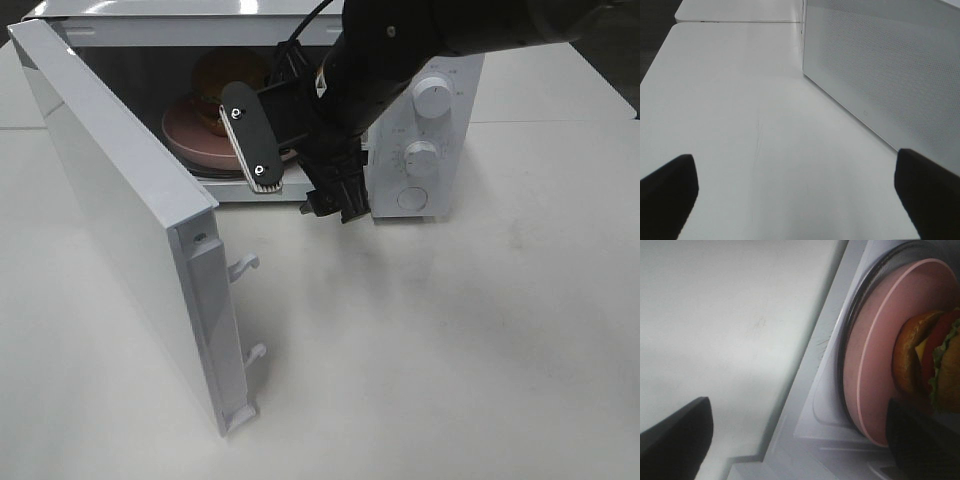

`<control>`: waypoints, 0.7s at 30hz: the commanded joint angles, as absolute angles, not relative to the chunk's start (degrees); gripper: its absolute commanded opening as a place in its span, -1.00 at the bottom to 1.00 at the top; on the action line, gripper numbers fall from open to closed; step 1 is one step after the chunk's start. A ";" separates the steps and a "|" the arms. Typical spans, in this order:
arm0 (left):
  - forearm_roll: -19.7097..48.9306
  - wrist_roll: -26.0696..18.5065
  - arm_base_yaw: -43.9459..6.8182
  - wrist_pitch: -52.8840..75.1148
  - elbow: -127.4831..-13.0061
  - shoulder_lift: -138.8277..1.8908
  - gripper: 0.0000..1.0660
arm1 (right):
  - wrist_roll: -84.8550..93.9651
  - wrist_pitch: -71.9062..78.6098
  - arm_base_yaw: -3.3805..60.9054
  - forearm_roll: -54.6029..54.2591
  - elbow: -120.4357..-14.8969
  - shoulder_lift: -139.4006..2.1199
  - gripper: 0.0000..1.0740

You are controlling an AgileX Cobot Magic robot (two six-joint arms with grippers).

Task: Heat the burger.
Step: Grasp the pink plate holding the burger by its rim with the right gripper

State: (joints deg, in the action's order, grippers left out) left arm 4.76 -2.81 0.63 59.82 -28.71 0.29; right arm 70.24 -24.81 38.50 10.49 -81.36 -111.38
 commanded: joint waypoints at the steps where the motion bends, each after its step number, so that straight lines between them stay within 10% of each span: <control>1: 4.98 -2.81 0.86 59.30 -28.53 1.60 0.88 | 67.49 -24.12 38.04 10.77 -84.28 -114.19 0.66; 21: 4.98 -2.86 0.86 59.30 -28.53 1.60 0.88 | 63.31 -24.52 36.33 10.49 -98.26 -126.45 0.64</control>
